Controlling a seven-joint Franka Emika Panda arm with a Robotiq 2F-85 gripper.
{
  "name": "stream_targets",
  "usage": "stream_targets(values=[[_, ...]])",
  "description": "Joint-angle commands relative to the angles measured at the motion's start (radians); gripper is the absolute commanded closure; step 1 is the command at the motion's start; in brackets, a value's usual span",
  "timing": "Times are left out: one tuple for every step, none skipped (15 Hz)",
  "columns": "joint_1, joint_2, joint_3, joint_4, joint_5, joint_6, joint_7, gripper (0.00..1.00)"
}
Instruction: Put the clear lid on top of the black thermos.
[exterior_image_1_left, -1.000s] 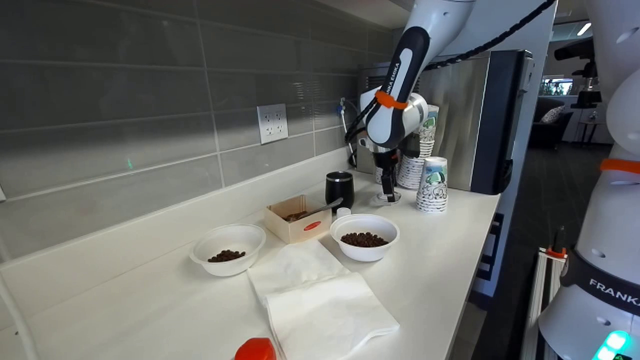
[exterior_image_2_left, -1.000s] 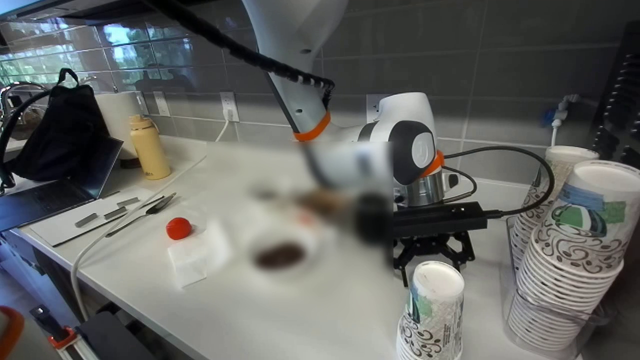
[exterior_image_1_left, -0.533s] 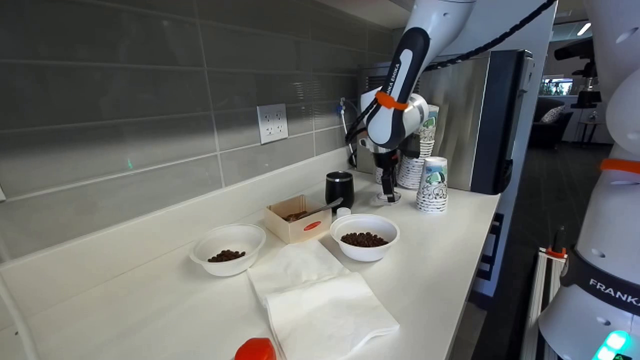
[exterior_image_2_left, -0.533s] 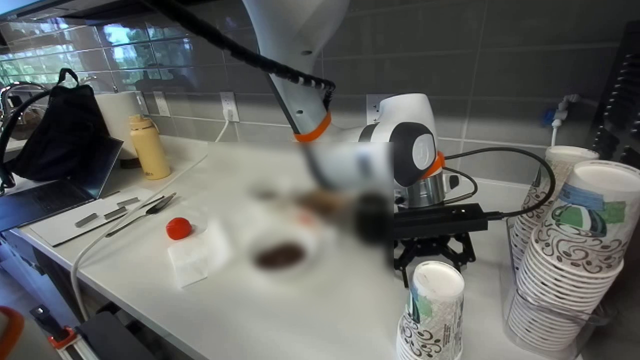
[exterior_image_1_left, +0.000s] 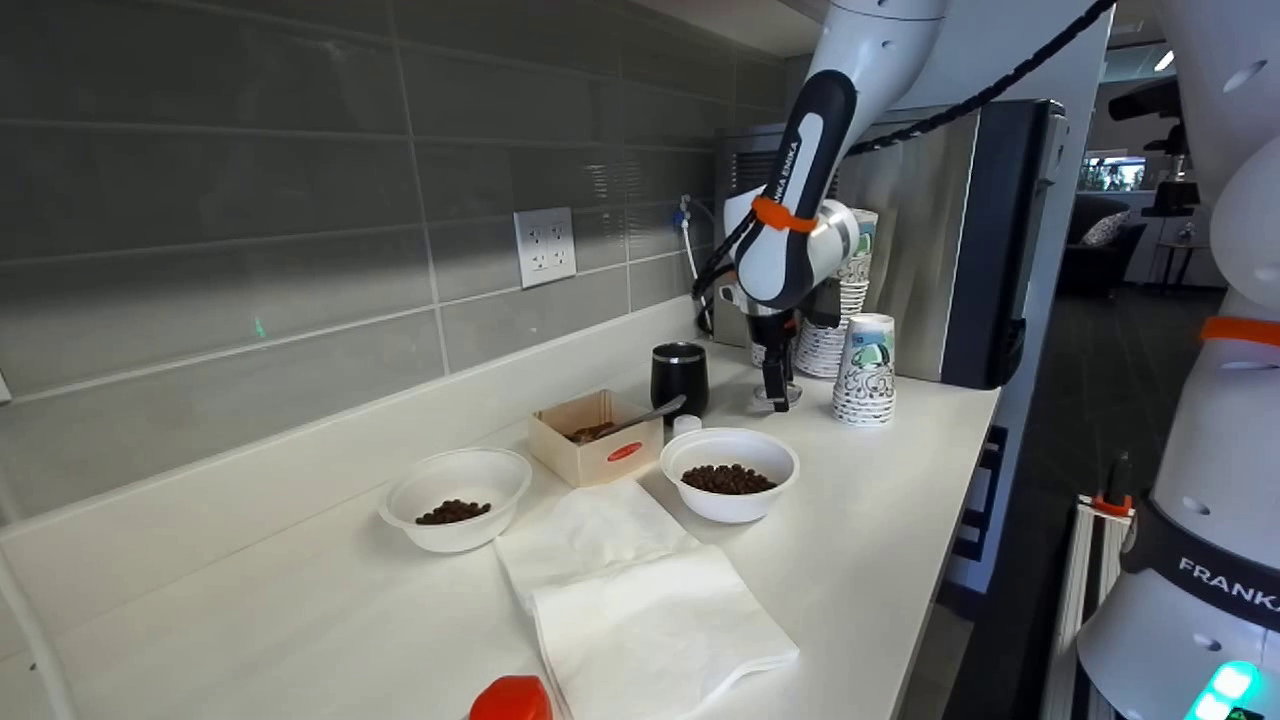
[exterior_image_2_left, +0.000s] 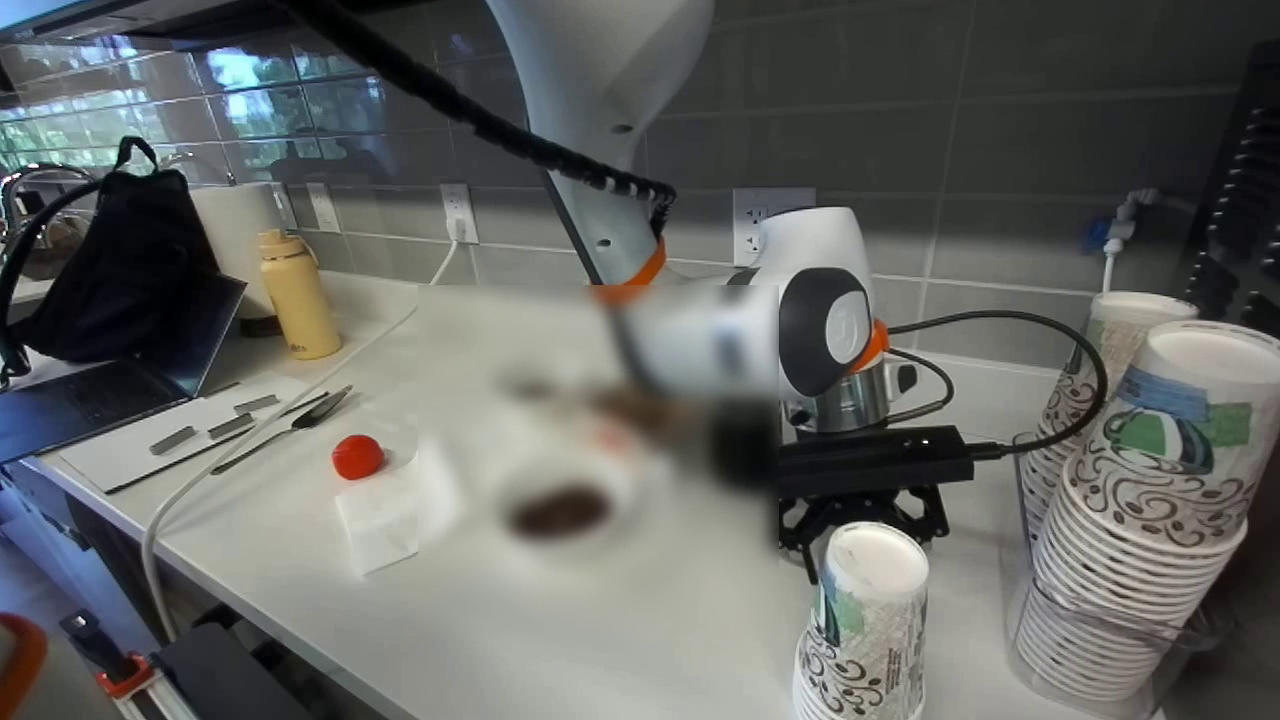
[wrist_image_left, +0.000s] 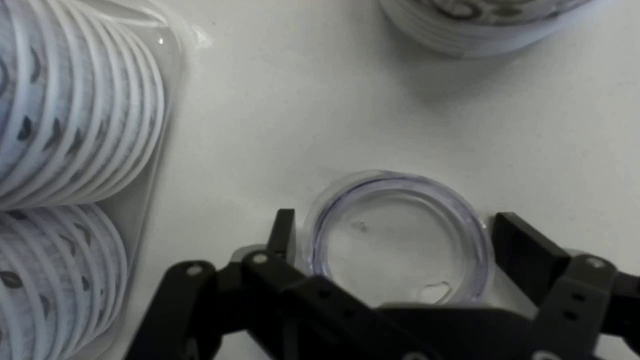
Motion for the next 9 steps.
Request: stream_targets(values=[[-0.009, 0.026, -0.001, 0.009, -0.017, 0.038, 0.013, 0.32], [-0.009, 0.019, -0.004, 0.008, -0.019, 0.039, 0.013, 0.35], [-0.01, 0.016, -0.005, 0.008, -0.019, 0.042, 0.013, 0.36], [-0.01, 0.007, -0.006, 0.004, -0.019, 0.045, 0.014, 0.37], [-0.01, 0.003, -0.008, 0.0, -0.019, 0.049, 0.014, 0.37], [-0.008, -0.006, -0.008, -0.005, -0.02, 0.051, 0.014, 0.37], [-0.006, -0.018, -0.008, -0.01, -0.02, 0.049, 0.014, 0.37], [-0.005, -0.031, -0.007, -0.015, -0.019, 0.047, 0.014, 0.37], [-0.003, -0.045, -0.006, -0.019, -0.017, 0.045, 0.014, 0.37]])
